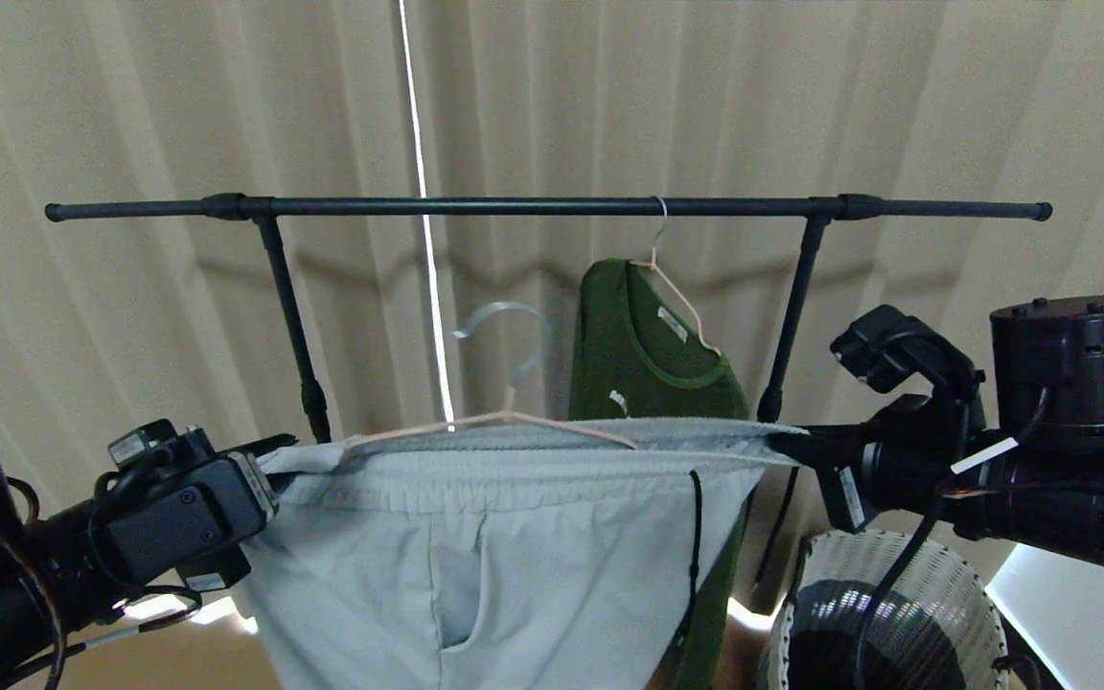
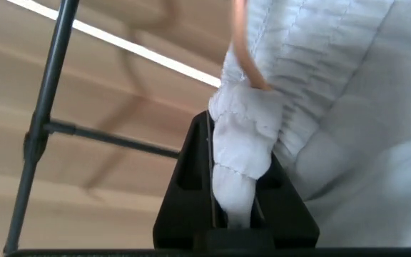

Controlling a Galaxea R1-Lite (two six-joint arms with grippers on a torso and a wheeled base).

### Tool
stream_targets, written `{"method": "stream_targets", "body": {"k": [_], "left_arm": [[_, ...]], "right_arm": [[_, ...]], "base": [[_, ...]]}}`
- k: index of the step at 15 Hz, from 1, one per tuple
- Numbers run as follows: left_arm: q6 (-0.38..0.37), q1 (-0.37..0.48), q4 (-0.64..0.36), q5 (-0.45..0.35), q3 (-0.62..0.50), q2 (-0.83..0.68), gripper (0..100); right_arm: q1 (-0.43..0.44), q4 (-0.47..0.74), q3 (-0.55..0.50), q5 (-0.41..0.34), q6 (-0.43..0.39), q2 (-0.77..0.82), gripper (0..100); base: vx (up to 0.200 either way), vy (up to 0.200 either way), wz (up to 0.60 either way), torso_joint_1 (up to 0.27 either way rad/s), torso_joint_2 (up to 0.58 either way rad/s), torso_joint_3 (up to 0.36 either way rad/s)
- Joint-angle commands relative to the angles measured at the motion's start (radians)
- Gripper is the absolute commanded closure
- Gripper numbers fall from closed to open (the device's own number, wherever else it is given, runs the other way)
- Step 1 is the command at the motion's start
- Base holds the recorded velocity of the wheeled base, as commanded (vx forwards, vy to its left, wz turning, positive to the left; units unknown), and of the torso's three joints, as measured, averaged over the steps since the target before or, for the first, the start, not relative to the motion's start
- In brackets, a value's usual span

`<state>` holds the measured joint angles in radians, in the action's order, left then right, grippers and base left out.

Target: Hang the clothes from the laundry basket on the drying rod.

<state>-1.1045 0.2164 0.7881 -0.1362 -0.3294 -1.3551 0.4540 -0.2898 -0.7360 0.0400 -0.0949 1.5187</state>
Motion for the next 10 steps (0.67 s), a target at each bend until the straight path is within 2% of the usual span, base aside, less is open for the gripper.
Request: {"method": "stream_targets", "body": {"k": [1,3,5,6,7,8,9,10], "left_arm": [[0.002,0.023,0.000,0.000,0.000,0.002,100],[0.003,0.060,0.003,0.012,-0.011,-0.009,100],[0.009,0.066,0.007,0.020,-0.014,-0.009,100],[0.080,0.084,0.011,0.020,-0.034,-0.006,100],[0.114,0.104,0.011,0.020,-0.037,-0.006,100],[0.210,0.161,0.011,0.024,-0.039,-0.001,100],[0.233,0.175,0.011,0.024,-0.039,0.001,100],[0.291,0.212,0.011,0.027,-0.037,0.011,100]], "right_arm": [[0.011,-0.003,-0.006,-0.006,0.000,-0.006,100],[0.069,-0.009,-0.002,-0.008,0.004,-0.009,100],[0.087,-0.009,0.003,-0.009,0.006,-0.011,100],[0.132,-0.025,0.004,-0.011,0.015,-0.008,100],[0.147,-0.042,0.006,-0.011,0.021,-0.006,100],[0.181,-0.086,0.015,-0.011,0.029,0.000,100],[0.186,-0.094,0.015,-0.012,0.029,0.001,100],[0.196,-0.112,0.024,-0.011,0.029,0.005,100]], "base": [[0.000,0.000,0.00,0.000,0.00,0.000],[0.000,0.000,0.00,0.000,0.00,0.000],[0.000,0.000,0.00,0.000,0.00,0.000],[0.000,0.000,0.00,0.000,0.00,0.000],[0.000,0.000,0.00,0.000,0.00,0.000],[0.000,0.000,0.00,0.000,0.00,0.000],[0.000,0.000,0.00,0.000,0.00,0.000],[0.000,0.000,0.00,0.000,0.00,0.000]]}}
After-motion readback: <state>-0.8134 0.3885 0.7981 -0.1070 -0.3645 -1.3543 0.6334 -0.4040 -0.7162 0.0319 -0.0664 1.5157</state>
